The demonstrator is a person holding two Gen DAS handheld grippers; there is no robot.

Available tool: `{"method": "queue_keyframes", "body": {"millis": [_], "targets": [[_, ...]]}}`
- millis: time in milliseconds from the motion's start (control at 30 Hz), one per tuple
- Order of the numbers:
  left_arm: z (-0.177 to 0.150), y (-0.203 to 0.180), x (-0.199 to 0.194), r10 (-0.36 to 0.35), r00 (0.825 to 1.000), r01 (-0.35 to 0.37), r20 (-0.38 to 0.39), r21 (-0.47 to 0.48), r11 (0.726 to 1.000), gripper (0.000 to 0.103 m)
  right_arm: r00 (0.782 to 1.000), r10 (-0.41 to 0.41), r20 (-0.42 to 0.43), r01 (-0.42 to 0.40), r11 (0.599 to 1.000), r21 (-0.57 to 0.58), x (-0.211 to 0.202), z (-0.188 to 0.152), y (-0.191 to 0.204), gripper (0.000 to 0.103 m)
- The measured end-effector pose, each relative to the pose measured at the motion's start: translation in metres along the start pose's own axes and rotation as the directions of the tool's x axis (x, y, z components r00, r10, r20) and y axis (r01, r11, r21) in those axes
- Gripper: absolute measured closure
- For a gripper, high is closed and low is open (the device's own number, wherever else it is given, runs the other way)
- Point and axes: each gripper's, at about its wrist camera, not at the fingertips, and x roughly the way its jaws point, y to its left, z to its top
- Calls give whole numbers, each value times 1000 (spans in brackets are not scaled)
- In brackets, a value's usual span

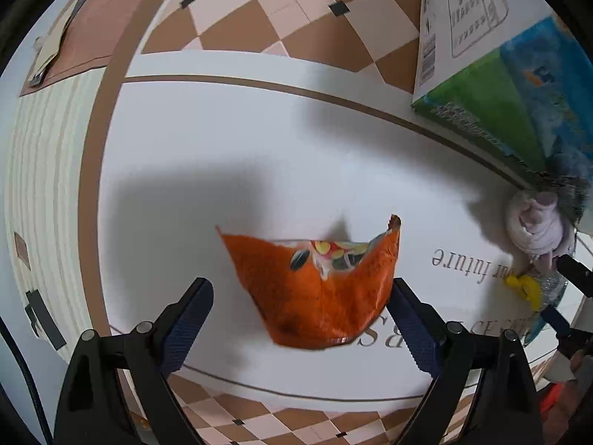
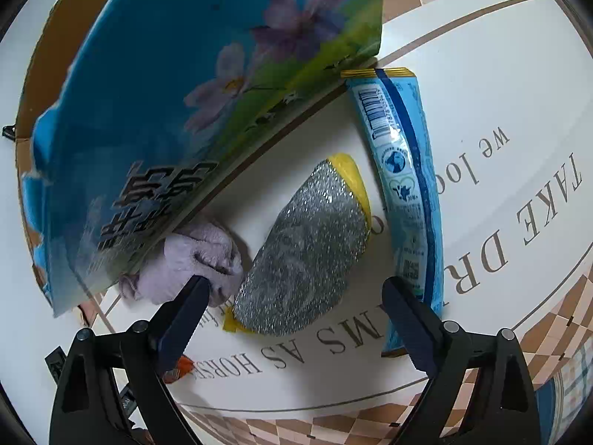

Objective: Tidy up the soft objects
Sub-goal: 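Grasp the orange snack bag with the left tool while the right tool grasps the silver sponge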

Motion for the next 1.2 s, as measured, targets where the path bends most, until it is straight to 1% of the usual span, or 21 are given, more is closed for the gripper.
{"method": "queue_keyframes", "body": {"millis": [67, 133, 200, 267, 333, 367, 433, 467, 500, 600, 767, 833, 967, 1067, 1100, 1133, 1167, 1200], "targets": [[-1, -2, 6, 4, 1000, -4, -12, 1, 1000, 8, 1000, -4, -8, 4, 1000, 9, 4, 0, -1, 15], [-2, -3, 10, -2, 1000, 2, -15, 3, 1000, 8, 1000, -9, -17, 10, 1000, 18, 8, 2, -1, 19], [-5, -7, 12, 6, 1000, -6, -17, 12, 1000, 8, 1000, -13, -25, 14, 1000, 17, 10, 5, -1, 31], [-7, -12, 14, 14, 1000, -13, -20, 27, 1000, 20, 999, -26, -38, 26, 1000, 9, 14, 6, 0, 37], [-5, -14, 16, 5, 1000, -4, -18, 33, 999, 28, 998, -36, -48, 36, 999, -7, 18, 2, 1, 40], [-6, -15, 15, 3, 1000, -2, -15, 39, 999, 30, 998, -42, -49, 42, 999, -17, 19, -1, 3, 43], [-9, -24, 12, 8, 1000, -8, -3, 54, 999, 39, 997, -60, -51, 58, 997, -43, 19, -3, 4, 45], [-11, -28, 11, 11, 1000, -11, 1, 62, 998, 41, 996, -72, -53, 69, 996, -62, 19, -5, 4, 46], [-14, -32, 11, 18, 1000, -18, 2, 70, 997, 41, 995, -82, -54, 77, 994, -79, 19, -14, 3, 47], [-25, -44, 10, 24, 1000, -24, 4, 82, 996, 43, 992, -108, -62, 99, 987, -126, 19, -22, 3, 48], [-54, -59, 3, -3, 1000, 3, -3, 95, 996, 43, 991, -123, -60, 109, 974, -201, 12, -38, 0, 51], [-67, -68, -6, -22, 1000, 21, 2, 111, 994, 44, 991, -123, -55, 107, 967, -231, 8, -46, 4, 51], [-84, -87, -39, -72, 997, 66, 37, 147, 987, 44, 994, -99, -46, 81, 950, -301, -12, -59, 11, 52], [-93, -102, -73, -110, 991, 94, 81, 185, 978, 44, 997, -65, -35, 49, 937, -347, -36, -62, 14, 52], [-95, -107, -84, -123, 988, 102, 95, 200, 975, 44, 998, -52, -31, 37, 931, -364, -52, -57, 9, 52], [-96, -116, -99, -138, 984, 112, 111, 218, 970, 44, 999, -38, -22, 27, 921, -390, -63, -61, 13, 52], [-90, -121, -113, -150, 981, 118, 126, 233, 965, 44, 1000, -29, -12, 21, 915, -403, -72, -62, 17, 52], [-56, -109, -127, -161, 978, 124, 136, 246, 961, 44, 1000, -16, -5, 12, 906, -423, -83, -63, 19, 53]]}}
